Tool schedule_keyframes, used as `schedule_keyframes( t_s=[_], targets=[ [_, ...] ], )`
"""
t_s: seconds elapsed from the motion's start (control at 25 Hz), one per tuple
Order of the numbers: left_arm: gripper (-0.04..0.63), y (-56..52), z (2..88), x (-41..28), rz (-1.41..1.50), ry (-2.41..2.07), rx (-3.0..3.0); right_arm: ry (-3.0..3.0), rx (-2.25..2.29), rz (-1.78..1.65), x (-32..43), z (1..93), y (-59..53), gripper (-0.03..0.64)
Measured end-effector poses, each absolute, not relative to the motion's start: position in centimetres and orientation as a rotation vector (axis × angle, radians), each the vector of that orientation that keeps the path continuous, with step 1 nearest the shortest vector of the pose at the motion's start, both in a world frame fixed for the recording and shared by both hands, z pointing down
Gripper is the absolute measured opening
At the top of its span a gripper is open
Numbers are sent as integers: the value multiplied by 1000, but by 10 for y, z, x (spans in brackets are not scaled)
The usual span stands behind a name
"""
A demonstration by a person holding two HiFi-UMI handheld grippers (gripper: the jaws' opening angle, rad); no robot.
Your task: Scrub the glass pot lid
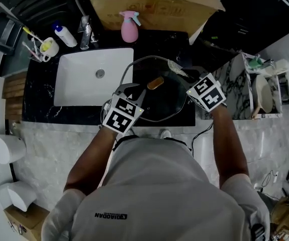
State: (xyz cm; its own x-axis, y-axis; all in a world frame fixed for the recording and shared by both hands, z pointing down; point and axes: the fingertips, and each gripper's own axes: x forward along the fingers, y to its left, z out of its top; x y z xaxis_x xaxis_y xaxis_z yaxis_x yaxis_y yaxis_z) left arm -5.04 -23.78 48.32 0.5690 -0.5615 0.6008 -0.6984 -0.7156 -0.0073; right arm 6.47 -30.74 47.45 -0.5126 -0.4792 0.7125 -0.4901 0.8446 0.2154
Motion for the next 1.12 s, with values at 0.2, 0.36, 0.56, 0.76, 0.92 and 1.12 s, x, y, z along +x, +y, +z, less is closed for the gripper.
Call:
schedule_keyframes(
  t_s=[0.2,0.36,0.56,0.76,0.92,1.12],
  targets=[
    [154,-252,493,-19,1010,-946,2577,-2188,629,-19,48,501,-350,94],
    [175,-265,505,3,1088,-882,2548,-2187,550,-73,29,522,-377,94],
    [193,-276,527,9,1197,-866,2483,-2122,444,-230,17,542,-388,94],
    [192,-280,541,14,1247,-859,2430,-2124,381,-243,10,557,-393,94],
    [173,-280,545,16,1272,-841,2427,-2149,341,-222,5,558,-389,94],
    [172,-279,544,16,1268,-828,2429,-2160,270,-208,2,559,-379,94]
  ],
)
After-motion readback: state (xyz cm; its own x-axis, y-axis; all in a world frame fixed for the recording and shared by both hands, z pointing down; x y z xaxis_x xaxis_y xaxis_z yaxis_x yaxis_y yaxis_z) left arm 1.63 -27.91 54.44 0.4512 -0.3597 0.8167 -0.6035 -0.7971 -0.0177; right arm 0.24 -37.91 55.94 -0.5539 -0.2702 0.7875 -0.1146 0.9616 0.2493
